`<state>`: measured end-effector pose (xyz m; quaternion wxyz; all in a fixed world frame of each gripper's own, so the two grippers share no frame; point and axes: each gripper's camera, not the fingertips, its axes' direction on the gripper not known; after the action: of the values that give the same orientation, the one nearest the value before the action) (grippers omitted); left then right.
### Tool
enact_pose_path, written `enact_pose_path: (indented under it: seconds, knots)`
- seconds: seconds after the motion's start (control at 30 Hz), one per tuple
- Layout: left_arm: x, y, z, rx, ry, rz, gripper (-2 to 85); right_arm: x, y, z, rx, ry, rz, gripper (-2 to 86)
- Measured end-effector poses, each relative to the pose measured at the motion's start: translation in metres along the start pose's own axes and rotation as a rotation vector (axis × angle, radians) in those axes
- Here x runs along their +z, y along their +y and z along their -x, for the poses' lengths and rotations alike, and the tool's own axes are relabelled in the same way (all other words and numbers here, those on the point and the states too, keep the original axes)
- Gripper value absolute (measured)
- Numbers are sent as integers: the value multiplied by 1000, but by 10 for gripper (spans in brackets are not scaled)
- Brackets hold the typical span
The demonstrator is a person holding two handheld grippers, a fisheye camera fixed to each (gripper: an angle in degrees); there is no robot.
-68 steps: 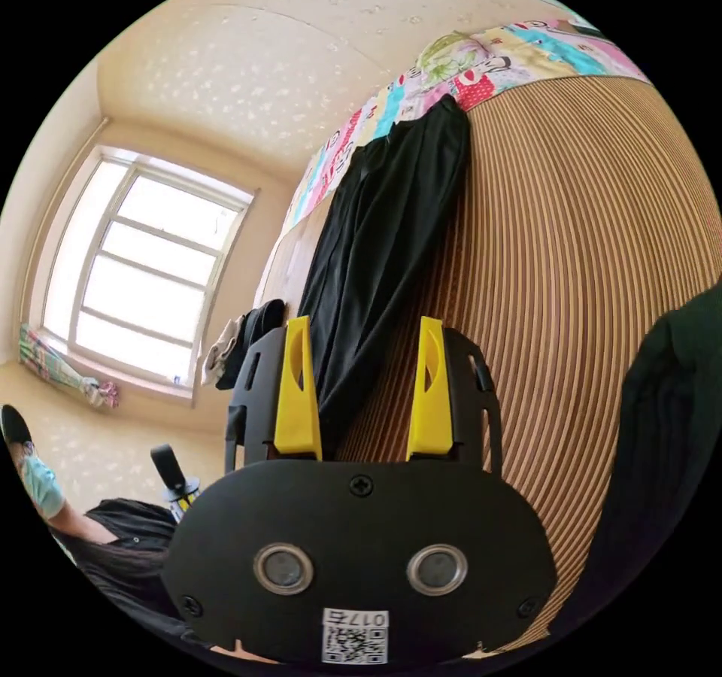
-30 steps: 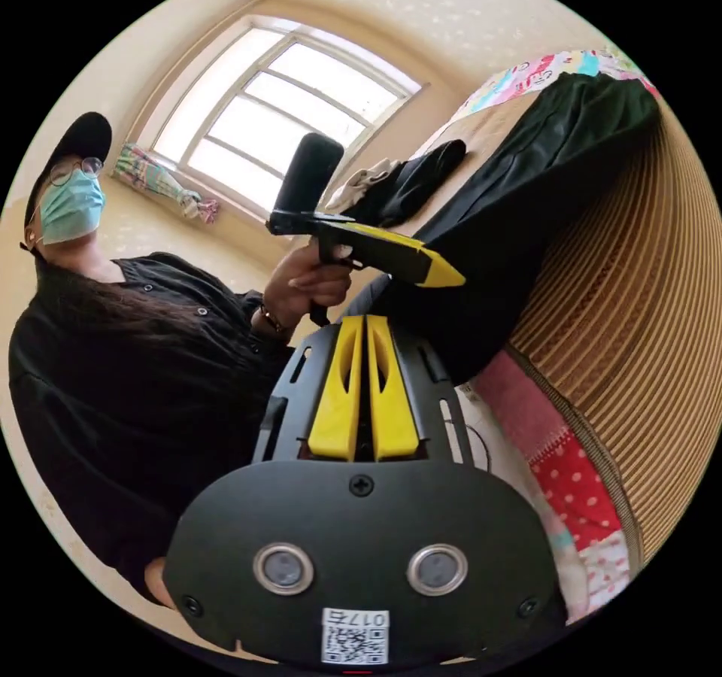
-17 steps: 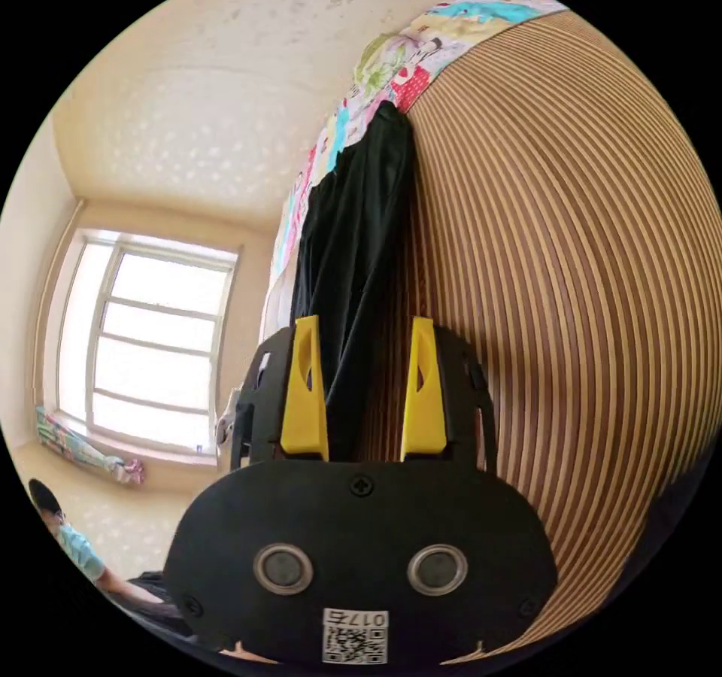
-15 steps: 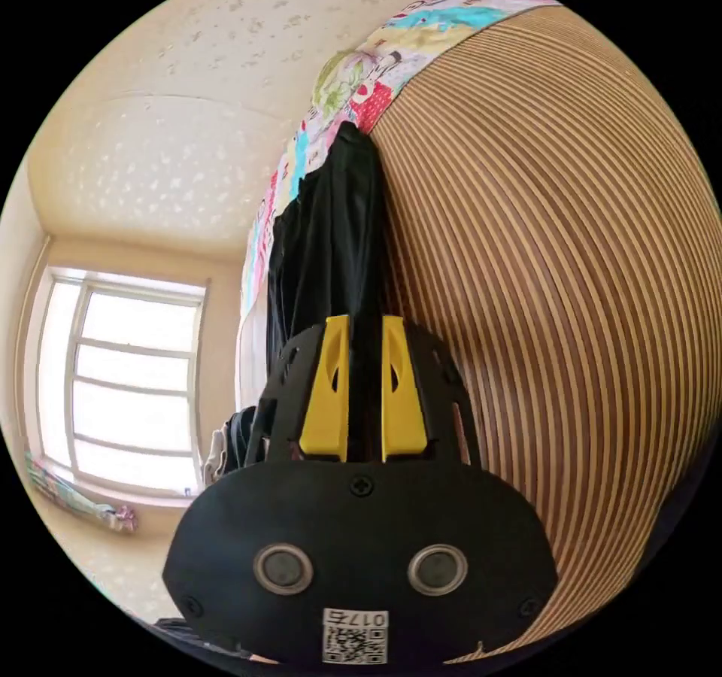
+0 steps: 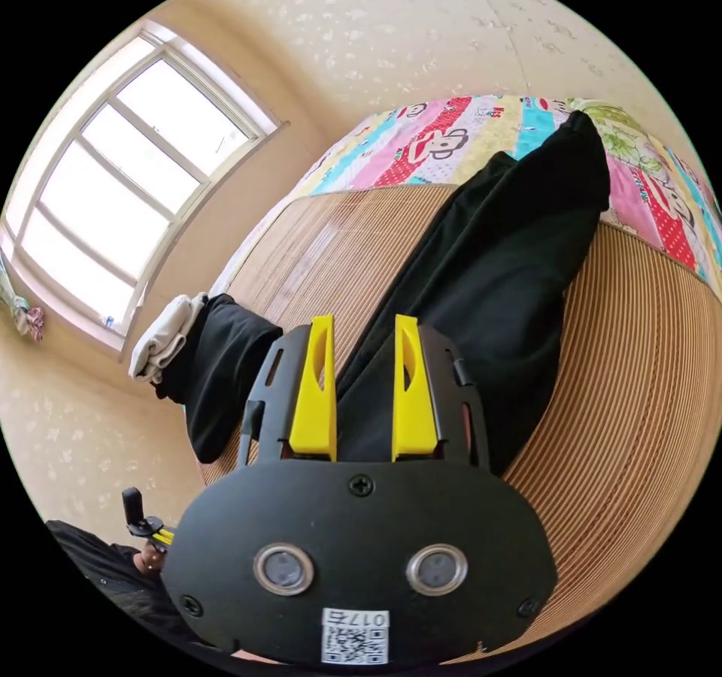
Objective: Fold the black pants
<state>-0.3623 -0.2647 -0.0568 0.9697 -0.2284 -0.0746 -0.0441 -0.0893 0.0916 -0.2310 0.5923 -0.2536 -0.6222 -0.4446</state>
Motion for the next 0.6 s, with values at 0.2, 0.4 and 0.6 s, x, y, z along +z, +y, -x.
enact_pose_path:
  seconds: [0.2, 0.4, 0.6]
  knots:
    - [-16, -11, 5, 78, -131, -67, 86, -29, 174, 10, 63, 75, 16, 134]
    - [55, -45, -28, 193, -381, 141, 87, -32, 316, 45, 163, -115, 74, 58]
    - [107, 12, -54, 296, -318, 411, 52, -81, 378, 72, 120, -58, 194, 40]
